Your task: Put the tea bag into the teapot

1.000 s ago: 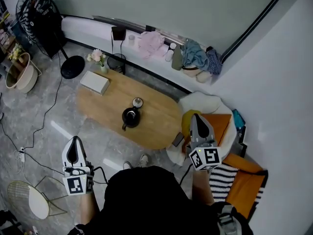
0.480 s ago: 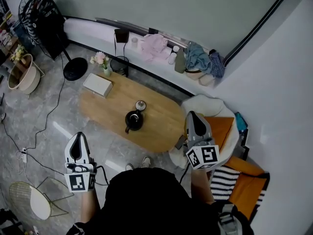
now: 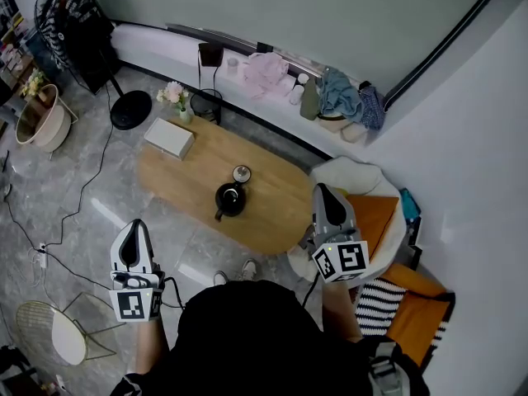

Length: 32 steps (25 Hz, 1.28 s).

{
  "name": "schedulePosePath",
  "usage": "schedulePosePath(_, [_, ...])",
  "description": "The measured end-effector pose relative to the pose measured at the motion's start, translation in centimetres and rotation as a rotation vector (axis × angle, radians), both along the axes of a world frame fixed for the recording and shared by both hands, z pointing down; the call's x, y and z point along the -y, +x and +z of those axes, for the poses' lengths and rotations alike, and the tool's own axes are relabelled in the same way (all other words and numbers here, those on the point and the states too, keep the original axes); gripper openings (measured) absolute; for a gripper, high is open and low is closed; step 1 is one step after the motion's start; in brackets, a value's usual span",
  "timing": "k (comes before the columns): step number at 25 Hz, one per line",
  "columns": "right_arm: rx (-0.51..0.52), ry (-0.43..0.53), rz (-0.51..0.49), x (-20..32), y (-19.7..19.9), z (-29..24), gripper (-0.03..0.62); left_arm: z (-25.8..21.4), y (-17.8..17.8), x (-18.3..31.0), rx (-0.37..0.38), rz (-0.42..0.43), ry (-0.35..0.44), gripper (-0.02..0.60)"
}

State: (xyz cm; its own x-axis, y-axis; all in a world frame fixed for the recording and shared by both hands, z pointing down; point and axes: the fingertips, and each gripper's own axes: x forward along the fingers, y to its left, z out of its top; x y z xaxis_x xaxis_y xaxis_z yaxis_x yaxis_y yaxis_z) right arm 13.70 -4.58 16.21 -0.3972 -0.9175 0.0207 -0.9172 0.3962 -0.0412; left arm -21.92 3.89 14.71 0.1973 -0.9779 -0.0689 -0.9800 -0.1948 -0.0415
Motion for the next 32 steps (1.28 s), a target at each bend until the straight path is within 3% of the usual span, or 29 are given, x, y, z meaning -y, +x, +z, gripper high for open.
schedulePosePath(9, [-0.045, -0.003, -0.030, -0.3, -1.0, 0.5, 0.005, 0.3, 0.3, 0.1, -0.003, 0.013, -0.004, 0.008])
schedulePosePath(32, [-0.030, -0.008, -0.039, 0.4, -1.0, 0.6, 0.005, 0.4, 1.1, 0.3, -0.016, 0.020, -0.009, 0.008])
